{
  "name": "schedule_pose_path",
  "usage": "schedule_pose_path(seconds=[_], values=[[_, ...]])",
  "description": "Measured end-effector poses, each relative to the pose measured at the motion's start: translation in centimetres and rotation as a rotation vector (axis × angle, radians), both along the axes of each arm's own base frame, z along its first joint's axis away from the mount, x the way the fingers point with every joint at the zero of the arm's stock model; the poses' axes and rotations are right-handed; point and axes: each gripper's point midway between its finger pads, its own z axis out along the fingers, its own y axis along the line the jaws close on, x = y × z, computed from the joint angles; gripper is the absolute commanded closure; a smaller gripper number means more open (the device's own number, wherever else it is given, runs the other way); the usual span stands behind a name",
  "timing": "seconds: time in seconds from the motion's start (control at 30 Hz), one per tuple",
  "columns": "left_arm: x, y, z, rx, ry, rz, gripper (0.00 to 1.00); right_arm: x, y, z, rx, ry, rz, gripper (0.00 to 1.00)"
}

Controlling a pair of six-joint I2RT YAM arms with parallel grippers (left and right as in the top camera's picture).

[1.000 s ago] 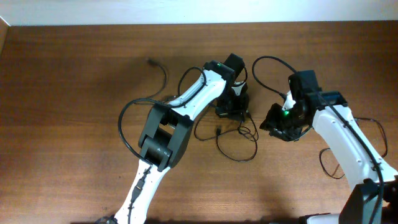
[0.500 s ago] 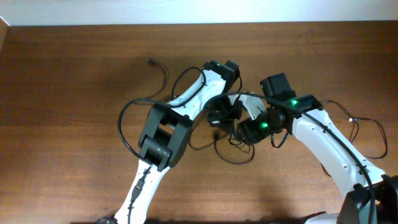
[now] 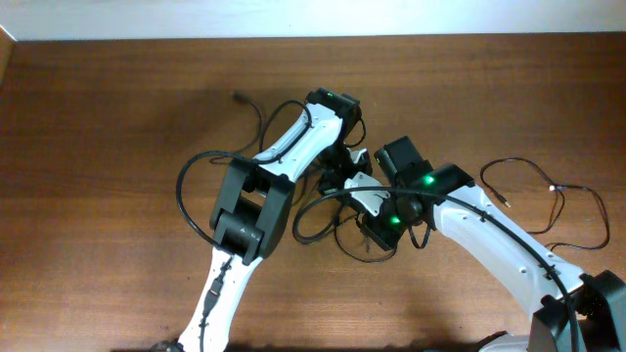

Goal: Untangle cables

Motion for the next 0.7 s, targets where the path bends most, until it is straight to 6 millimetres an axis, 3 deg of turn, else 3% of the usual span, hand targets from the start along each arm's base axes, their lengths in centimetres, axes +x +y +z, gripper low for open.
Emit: schedule_pose_path(seconds=[0.1, 0.2, 0.37, 0.43, 0.47, 0.5, 0.67, 0.7], values=[[0.5, 0.0, -0.3, 0.0, -0.025, -0.001, 1.0, 0.8, -0.4, 0.0, 0.001, -0.005, -0.051, 0.96], [1.4, 0.9, -0.4, 0.013, -0.029, 0.03, 1.0, 2.4, -2.5, 0.0, 0.009, 0.021, -0.199, 0.96], [2.2, 2.4, -0.3, 0.025, -0.009, 0.078, 1.0, 2.8, -4.5, -1.0, 0.003, 0.082, -0.369, 0.95], [2.2, 2.3, -0.3, 0.025, -0.008, 0.077, 1.0, 3.2, -4.4, -1.2, 0.02, 0.082, -0.404, 0.81], [2.2, 2.3, -0.3, 0.025, -0.008, 0.077, 1.0, 3.3, -3.9, -0.9, 0.047, 0.076, -0.384, 0.66], [2.2, 2.3, -0.3, 0.025, -0.009, 0.076, 1.0, 3.4, -3.5, -0.7, 0.07, 0.065, -0.351, 0.6], [2.1, 2.3, -0.3, 0.017, -0.016, 0.062, 1.0, 3.7, -2.1, 0.0, 0.142, 0.021, -0.258, 0.6], [2.1, 2.2, -0.3, 0.015, -0.016, 0.059, 1.0, 3.6, -1.8, 0.0, 0.144, 0.019, -0.241, 0.67]])
